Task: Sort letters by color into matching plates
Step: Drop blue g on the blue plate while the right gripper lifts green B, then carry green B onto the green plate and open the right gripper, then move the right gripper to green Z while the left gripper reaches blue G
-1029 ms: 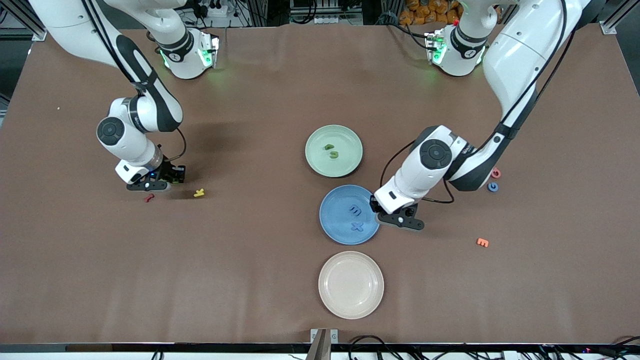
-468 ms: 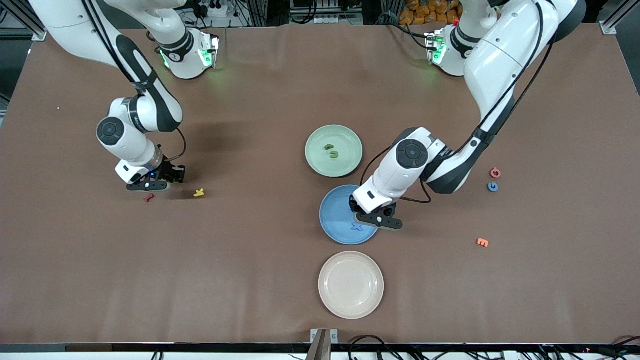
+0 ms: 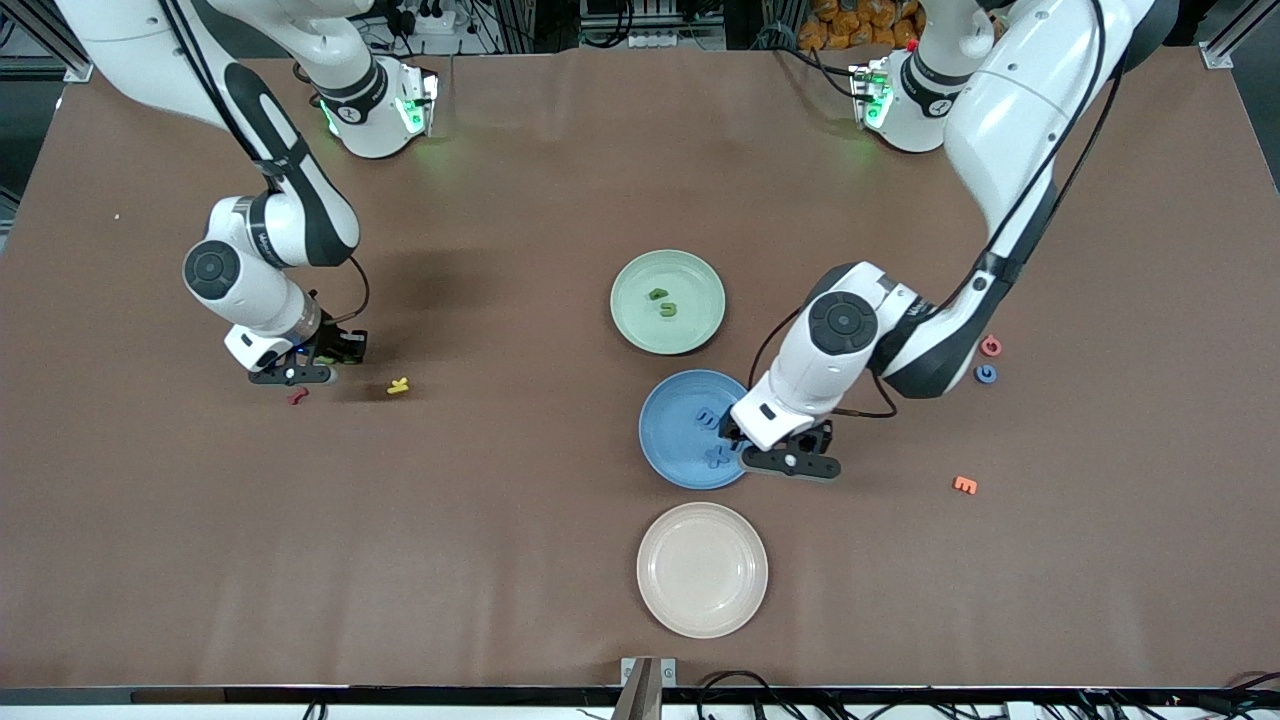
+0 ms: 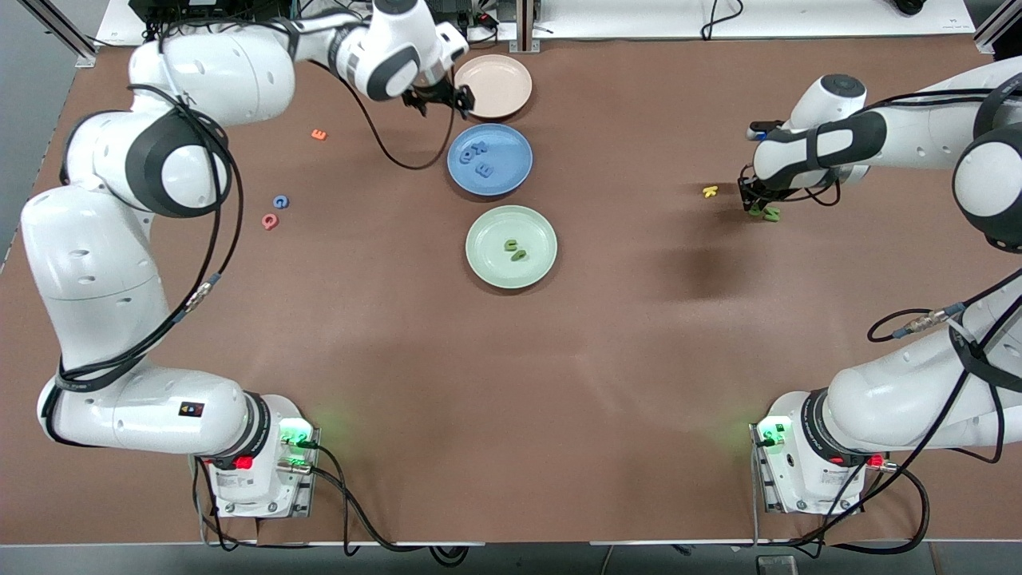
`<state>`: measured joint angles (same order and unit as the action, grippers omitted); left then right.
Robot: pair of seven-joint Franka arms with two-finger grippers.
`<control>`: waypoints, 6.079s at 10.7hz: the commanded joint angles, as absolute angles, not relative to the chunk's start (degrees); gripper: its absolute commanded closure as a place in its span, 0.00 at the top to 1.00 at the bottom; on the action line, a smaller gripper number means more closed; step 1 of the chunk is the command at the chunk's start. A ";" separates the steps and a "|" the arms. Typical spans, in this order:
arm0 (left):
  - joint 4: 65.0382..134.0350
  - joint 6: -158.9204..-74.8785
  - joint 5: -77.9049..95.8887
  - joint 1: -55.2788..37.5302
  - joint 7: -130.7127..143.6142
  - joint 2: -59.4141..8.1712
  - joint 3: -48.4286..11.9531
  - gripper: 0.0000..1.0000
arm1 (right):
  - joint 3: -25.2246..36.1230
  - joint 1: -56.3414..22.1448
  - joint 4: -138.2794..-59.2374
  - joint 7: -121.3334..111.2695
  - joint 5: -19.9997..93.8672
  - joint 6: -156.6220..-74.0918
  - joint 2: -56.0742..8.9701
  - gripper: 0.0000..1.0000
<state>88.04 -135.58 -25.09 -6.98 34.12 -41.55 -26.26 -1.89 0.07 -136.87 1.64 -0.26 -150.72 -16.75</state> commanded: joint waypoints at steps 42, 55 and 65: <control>128.66 -151.33 -4.48 7.82 -12.48 -23.73 -3.69 1.00 | -23.73 -33.22 -104.77 102.22 -21.45 -147.66 -37.71 1.00; 130.52 -151.61 -4.66 9.14 -11.95 -22.76 -3.16 0.00 | -31.82 -12.68 -113.19 76.71 -7.78 -136.60 -18.93 1.00; 118.49 -136.51 -4.13 2.46 -0.10 -20.39 -3.60 0.00 | -14.35 -2.28 -121.72 33.34 9.05 -120.76 -7.73 1.00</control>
<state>121.23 -140.13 -5.52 3.61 -3.02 -20.79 -3.54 -18.76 -2.45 -118.59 41.73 5.92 -120.99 -10.18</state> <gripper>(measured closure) 0.652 0.000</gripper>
